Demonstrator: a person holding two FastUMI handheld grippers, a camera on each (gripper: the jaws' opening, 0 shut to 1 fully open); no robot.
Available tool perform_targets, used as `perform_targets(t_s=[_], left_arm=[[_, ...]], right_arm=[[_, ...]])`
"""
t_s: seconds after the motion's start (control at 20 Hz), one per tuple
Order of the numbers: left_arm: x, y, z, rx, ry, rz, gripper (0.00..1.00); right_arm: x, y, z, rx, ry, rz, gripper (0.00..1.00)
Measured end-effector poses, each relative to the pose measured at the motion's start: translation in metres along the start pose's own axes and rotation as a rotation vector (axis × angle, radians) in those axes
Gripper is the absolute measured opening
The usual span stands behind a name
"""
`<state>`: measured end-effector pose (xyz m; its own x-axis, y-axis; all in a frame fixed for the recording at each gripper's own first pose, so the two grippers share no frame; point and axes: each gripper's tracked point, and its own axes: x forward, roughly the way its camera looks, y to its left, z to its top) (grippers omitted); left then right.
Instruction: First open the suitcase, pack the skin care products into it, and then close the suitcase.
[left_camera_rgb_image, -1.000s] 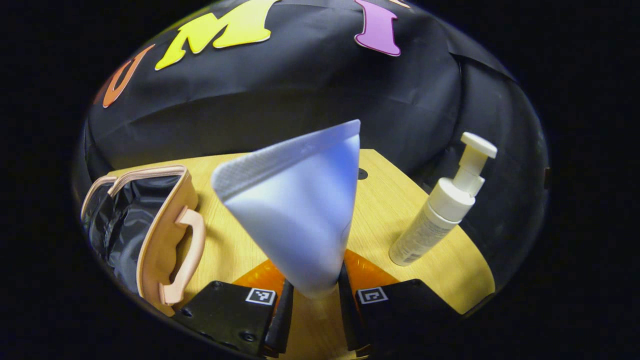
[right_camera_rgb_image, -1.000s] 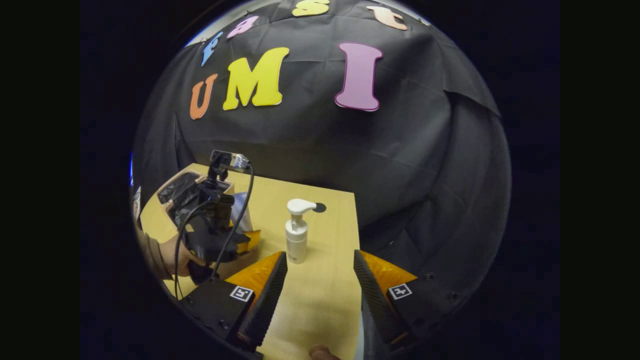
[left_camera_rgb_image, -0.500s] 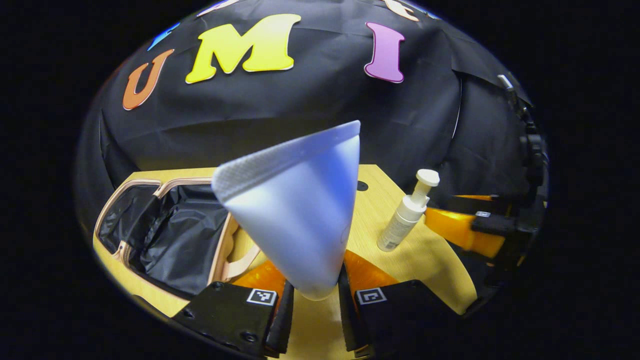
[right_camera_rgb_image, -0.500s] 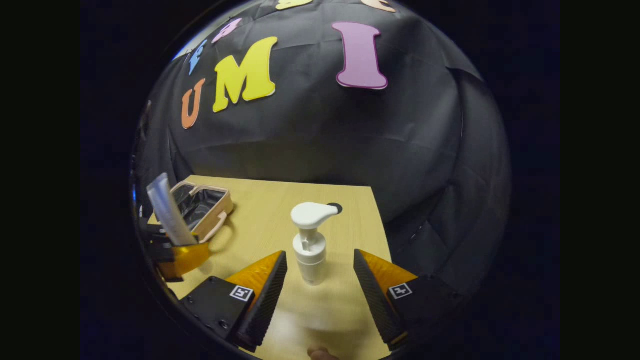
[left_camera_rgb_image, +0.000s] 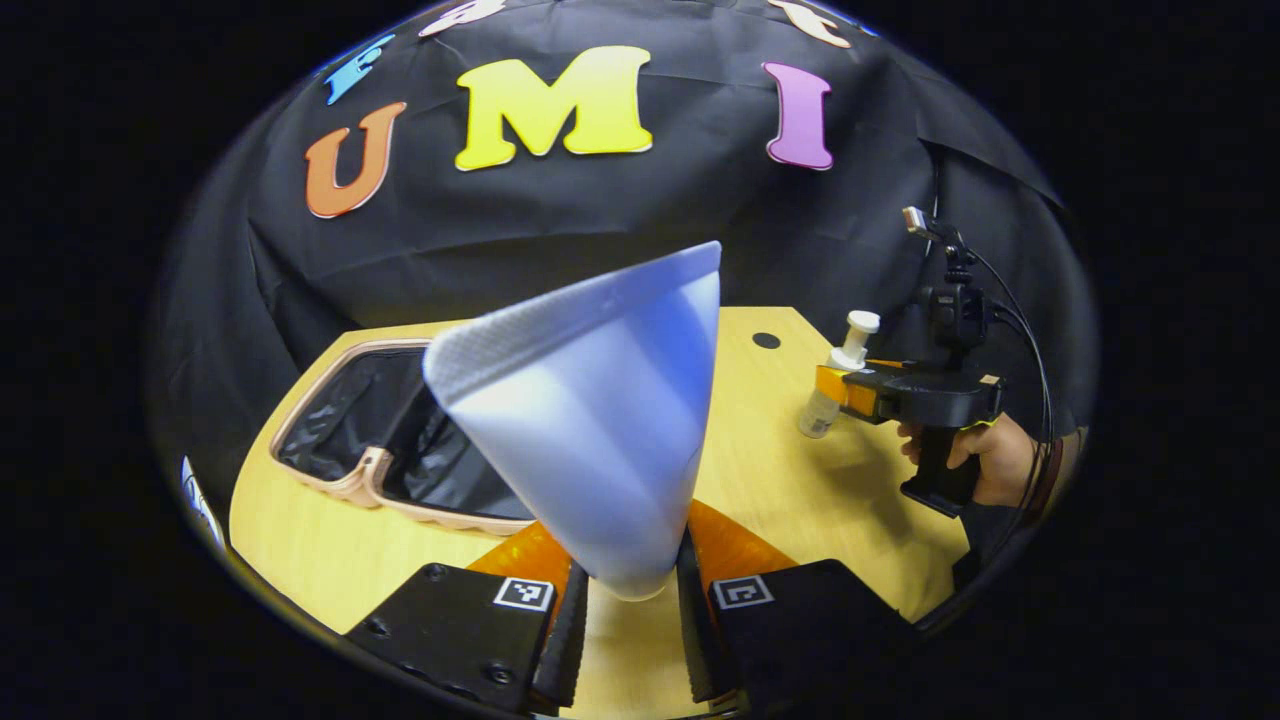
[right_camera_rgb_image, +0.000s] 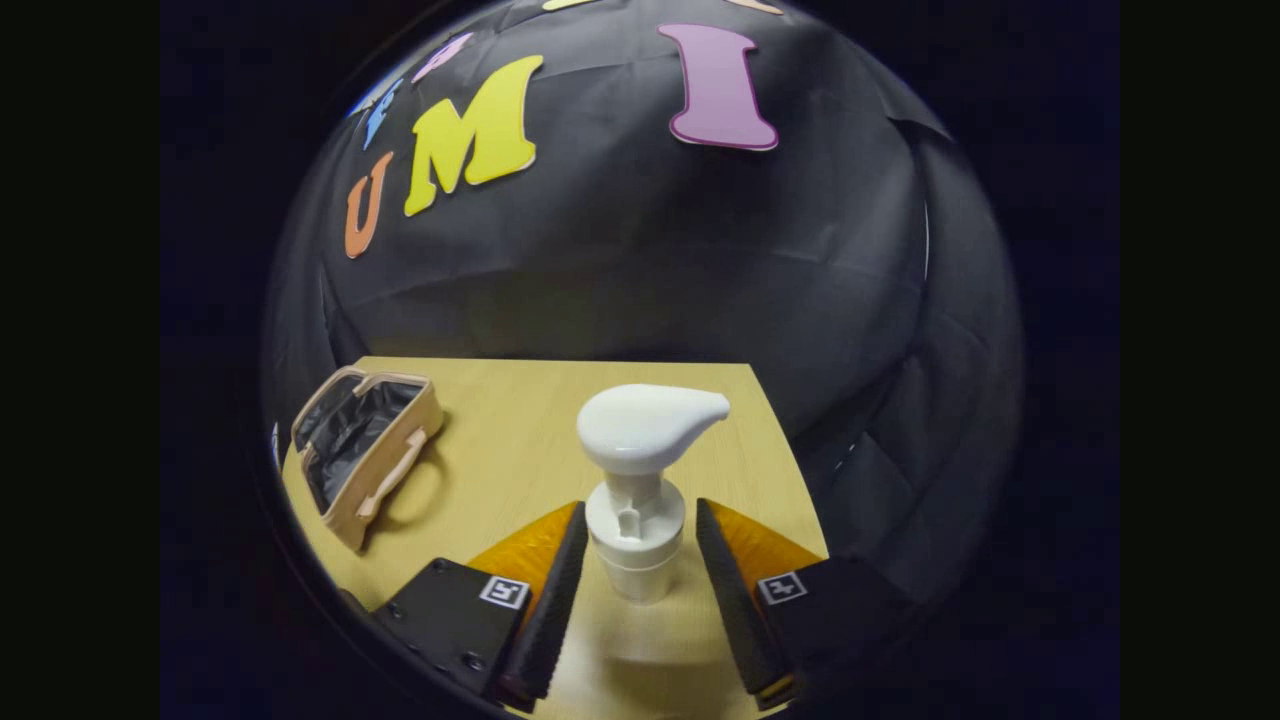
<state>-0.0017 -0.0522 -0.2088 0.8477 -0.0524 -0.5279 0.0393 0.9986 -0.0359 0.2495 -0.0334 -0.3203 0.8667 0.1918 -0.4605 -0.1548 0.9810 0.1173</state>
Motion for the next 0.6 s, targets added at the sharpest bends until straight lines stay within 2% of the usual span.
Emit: perform_targets(t_s=[0.05, 0.1, 0.15, 0.35, 0.45, 0.6], left_arm=[[-0.005, 0.013, 0.004, -0.009, -0.007, 0.021, 0.43], [-0.006, 0.021, 0.006, -0.019, -0.016, 0.038, 0.43], [-0.008, 0.031, 0.01, -0.031, -0.024, 0.054, 0.43], [-0.012, 0.082, 0.025, -0.073, -0.032, 0.109, 0.44], [-0.007, 0.108, 0.031, -0.068, -0.029, 0.126, 0.43], [0.016, 0.148, 0.037, -0.039, -0.01, 0.14, 0.44]], right_arm=[[0.0, -0.003, -0.002, -0.003, 0.012, -0.031, 0.59], [0.002, -0.002, -0.002, -0.011, 0.012, -0.044, 0.49], [0.0, 0.002, -0.002, -0.018, 0.011, -0.052, 0.52], [-0.017, 0.014, -0.009, -0.011, 0.053, -0.049, 0.49], [-0.042, 0.019, -0.009, 0.01, 0.064, -0.054, 0.49], [-0.082, 0.019, -0.005, 0.059, 0.061, -0.104, 0.49]])
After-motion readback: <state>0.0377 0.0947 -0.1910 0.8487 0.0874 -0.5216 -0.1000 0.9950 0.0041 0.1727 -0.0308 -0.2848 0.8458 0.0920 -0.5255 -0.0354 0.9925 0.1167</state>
